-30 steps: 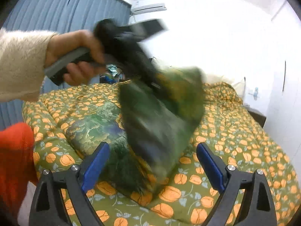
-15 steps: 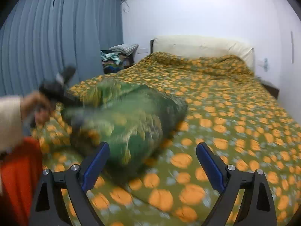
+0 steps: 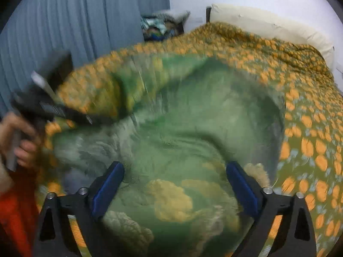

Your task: Fold large clothes

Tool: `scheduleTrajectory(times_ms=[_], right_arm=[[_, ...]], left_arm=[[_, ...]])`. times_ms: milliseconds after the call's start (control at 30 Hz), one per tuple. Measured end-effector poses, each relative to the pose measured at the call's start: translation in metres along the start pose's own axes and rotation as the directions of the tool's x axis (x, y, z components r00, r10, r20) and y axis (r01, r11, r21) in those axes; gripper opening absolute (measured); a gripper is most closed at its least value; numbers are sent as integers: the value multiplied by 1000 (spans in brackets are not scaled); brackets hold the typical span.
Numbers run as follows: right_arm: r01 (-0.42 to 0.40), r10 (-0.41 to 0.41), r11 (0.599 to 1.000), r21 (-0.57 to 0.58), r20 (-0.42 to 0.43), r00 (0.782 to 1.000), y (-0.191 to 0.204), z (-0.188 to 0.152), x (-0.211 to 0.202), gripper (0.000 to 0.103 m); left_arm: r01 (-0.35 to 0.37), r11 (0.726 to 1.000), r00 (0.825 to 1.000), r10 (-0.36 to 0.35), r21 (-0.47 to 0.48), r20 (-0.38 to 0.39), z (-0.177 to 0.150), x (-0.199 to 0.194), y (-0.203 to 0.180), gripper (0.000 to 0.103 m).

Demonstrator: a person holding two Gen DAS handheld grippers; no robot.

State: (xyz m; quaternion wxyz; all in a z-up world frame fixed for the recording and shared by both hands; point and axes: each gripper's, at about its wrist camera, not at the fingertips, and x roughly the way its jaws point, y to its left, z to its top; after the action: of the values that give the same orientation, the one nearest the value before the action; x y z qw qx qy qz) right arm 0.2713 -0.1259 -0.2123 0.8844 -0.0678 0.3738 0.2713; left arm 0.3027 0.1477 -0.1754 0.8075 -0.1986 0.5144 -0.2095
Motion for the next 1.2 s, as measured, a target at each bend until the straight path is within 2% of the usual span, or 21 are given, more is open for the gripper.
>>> scheduleTrajectory(times_ms=[100, 233, 300, 400, 467, 567, 600, 667, 700, 767, 867, 1000, 1133, 1200], right_arm=[[-12, 13, 1000, 22, -26, 1000, -7, -9, 11, 101], [-66, 68, 998, 19, -78, 995, -13, 19, -9, 100], [-108, 111, 990, 94, -28, 993, -28, 47, -27, 100], [-101, 97, 979, 175, 27, 995, -47, 91, -31, 100], [-92, 87, 976, 197, 31, 996, -53, 114, -14, 100], [-100, 102, 968, 231, 1, 995, -50, 135, 40, 100], [-99, 110, 963, 251, -28, 994, -50, 135, 59, 101], [-30, 70, 971, 238, -165, 984, -42, 123, 111, 103], [-7, 49, 977, 213, -192, 980, -37, 117, 123, 103], [3, 41, 974, 225, -189, 981, -38, 116, 132, 103], [-33, 76, 971, 237, -172, 982, -44, 119, 114, 103], [-72, 85, 982, 174, -69, 994, -40, 115, 49, 102], [-63, 65, 993, 95, -19, 998, -15, 64, -22, 102], [-22, 22, 998, 58, -10, 1000, -1, 28, -43, 102]], left_arm=[[20, 1000, 1000, -20, -15, 17, -2, 1, 3, 38], [36, 999, 999, -35, -28, 39, -6, -8, 3, 39], [48, 998, 998, -46, -36, 51, -9, -9, 3, 39], [67, 996, 995, -63, -53, 72, -14, -9, 8, 39], [73, 996, 994, -68, -56, 81, -16, -10, 10, 39], [68, 997, 993, -63, -48, 98, -23, -14, 10, 39], [58, 997, 993, -52, -50, 105, -26, -15, 11, 39], [51, 997, 993, -44, -59, 110, -36, -17, 15, 39], [52, 996, 993, -44, -69, 110, -36, -16, 17, 39], [61, 995, 992, -53, -73, 111, -38, -17, 19, 39], [78, 995, 991, -71, -62, 113, -40, -20, 20, 40], [89, 994, 989, -80, -68, 126, -40, -22, 21, 40], [98, 993, 988, -89, -72, 127, -44, -26, 26, 40], [99, 992, 988, -89, -73, 127, -43, -25, 28, 40]])
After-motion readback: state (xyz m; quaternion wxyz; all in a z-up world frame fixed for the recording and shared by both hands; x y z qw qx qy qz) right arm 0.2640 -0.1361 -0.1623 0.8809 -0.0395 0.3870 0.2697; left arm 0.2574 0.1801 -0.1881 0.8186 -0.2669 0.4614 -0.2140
